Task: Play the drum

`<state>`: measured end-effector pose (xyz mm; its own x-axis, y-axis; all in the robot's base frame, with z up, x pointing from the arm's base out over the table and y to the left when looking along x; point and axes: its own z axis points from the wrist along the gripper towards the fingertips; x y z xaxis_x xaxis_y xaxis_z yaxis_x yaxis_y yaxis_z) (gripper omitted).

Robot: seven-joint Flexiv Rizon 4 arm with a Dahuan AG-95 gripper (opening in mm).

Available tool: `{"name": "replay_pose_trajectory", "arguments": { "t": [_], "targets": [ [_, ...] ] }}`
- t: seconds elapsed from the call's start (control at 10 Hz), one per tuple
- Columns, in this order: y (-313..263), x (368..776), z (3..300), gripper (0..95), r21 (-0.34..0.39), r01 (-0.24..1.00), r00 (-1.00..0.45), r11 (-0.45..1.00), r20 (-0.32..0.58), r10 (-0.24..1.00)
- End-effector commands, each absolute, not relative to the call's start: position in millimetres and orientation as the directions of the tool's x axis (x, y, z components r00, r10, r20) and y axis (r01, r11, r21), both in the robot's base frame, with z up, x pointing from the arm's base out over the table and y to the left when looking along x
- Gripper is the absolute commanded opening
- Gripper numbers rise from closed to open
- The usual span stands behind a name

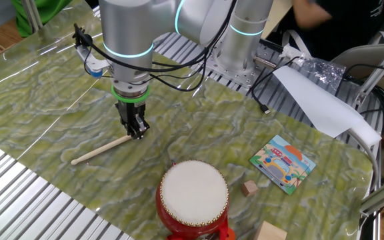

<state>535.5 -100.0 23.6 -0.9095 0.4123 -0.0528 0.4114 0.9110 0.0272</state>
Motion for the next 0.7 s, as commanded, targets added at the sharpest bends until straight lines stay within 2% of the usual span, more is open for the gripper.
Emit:
{"name": "replay_pose_trajectory", "arguments": {
  "t": [0.1,0.7],
  "targets": [
    [-102,534,23,38.0,0.029,0.409,-0.911,0.912,-0.050,0.410],
    [-112,532,15,38.0,0.019,0.402,-0.914,0.915,-0.043,0.403]
  ]
}}
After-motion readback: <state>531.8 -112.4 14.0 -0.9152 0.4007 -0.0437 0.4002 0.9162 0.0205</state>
